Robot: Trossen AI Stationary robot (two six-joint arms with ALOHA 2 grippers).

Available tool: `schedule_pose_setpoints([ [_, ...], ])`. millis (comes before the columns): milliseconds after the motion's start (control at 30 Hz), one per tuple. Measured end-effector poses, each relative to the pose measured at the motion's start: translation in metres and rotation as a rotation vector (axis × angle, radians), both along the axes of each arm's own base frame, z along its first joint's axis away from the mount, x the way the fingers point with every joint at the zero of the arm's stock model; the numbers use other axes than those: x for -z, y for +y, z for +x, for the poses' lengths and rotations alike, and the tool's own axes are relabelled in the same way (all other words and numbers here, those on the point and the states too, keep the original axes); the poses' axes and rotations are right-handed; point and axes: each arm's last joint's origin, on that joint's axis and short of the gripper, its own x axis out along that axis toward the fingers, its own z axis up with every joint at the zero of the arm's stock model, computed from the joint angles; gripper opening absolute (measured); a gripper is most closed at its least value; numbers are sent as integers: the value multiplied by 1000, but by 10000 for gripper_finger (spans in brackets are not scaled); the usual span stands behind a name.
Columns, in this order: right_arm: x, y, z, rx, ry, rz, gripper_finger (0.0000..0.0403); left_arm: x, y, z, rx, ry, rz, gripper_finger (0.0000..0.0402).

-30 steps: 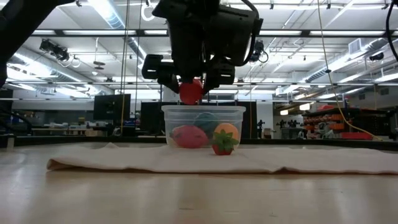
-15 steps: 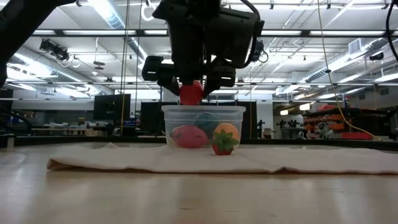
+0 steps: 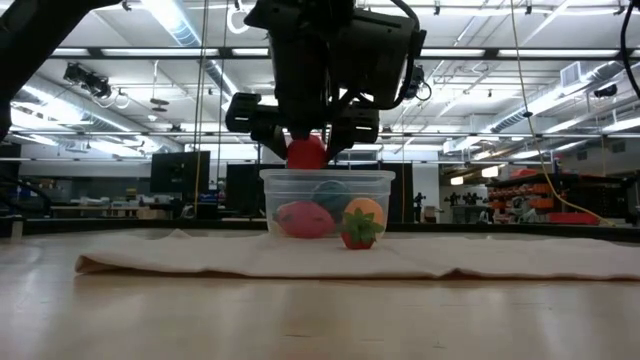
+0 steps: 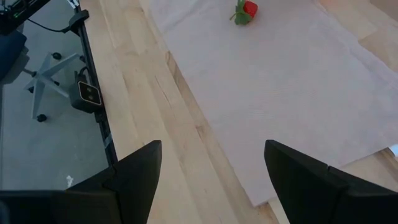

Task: Pick and placing Produce into tupperware
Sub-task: Put the apple into the transparent bin, then put the strawberry into the transparent bin

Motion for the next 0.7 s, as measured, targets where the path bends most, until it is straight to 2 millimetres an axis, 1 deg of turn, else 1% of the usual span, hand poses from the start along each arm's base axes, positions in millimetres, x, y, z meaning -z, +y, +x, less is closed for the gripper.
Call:
schedule_pose_setpoints([
  [100,0,0,0,0,0,0,288,1,1,0,-12,4,-38,291],
  [167,0,0,0,-1,0,-1,288,2,2,0,-19,6,-58,302],
  [367,0,0,0,-9,0,-8,288,2,2,0,-16,12,-63,357],
  [467,0,0,0,-9,0,-8,288,2,2,0,-19,9,-76,378],
  [567,0,0,0,-9,0,-8,288,2,1,1,-11,10,-78,387],
  [700,0,0,0,-13,0,-11,288,3,-1,5,34,37,-81,388],
])
